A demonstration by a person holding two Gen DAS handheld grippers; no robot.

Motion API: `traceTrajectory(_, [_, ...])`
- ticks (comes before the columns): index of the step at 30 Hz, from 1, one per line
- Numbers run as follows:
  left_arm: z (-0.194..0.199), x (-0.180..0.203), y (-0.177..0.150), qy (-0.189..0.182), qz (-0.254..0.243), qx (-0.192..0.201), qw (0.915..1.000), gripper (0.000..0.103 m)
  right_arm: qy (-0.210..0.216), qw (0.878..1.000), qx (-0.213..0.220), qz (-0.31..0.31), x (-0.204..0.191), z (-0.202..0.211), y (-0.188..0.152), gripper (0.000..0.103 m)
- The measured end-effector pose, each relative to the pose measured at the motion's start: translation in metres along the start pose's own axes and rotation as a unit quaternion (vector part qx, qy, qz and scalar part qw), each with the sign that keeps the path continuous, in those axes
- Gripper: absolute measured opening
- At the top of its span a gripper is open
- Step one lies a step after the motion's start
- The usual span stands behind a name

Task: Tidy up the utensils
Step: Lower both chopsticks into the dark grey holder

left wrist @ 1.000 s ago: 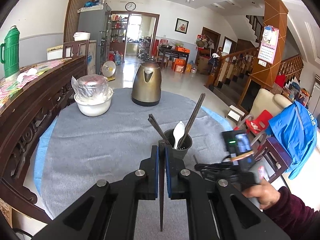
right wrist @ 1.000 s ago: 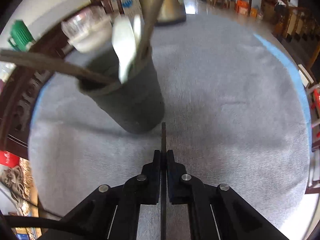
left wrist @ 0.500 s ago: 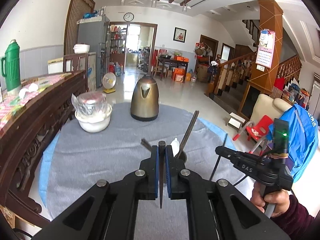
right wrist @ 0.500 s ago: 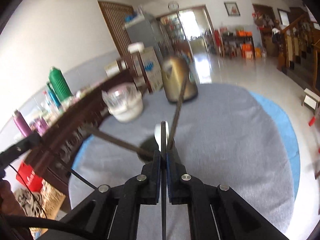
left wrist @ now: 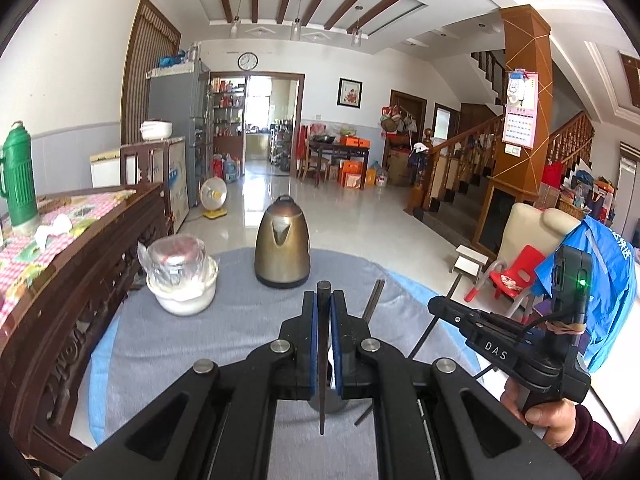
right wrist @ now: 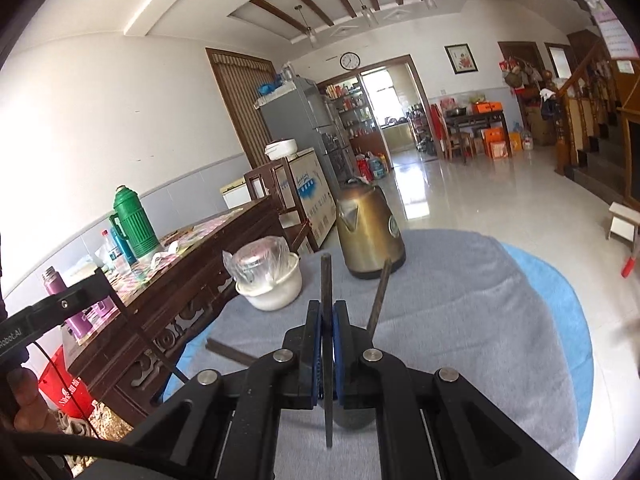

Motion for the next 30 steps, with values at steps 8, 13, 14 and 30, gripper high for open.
traceTrajectory(8, [-0.012, 0.008, 0.023, -0.004, -0.003, 0.012, 0.9999, 0.007, -0.003, 1.0, 0.012, 0.011, -0.008, -0.009, 0.023, 0.006])
traceTrajectory(13, [-0.016, 0.01, 0.04, -0.004, 0.001, 0.032, 0.9995, 0.007, -0.007, 0.999, 0.038, 0.017, -0.011, -0.012, 0.046, 0.006])
traceTrajectory(14, [-0.017, 0.011, 0.045, -0.004, 0.002, 0.041, 0.9991, 0.006, -0.007, 0.999, 0.042, 0.016, -0.011, -0.012, 0.049, 0.006])
traceTrajectory(30, [-0.048, 0.01, 0.042, 0.02, 0.023, 0.097, 0.9948, 0.006, -0.057, 0.997, 0.06, -0.009, 0.015, -0.038, 0.035, 0.006])
Point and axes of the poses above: each gripper's, at about its wrist camera, not at the fingertips, and z roughly against the way its jaws point, x to its right, y to its top, the point moved 10 cm from there along -z, roughly the way its jaws point, and after that the axes turned 7 degrees about x, right-handed, at the moved point
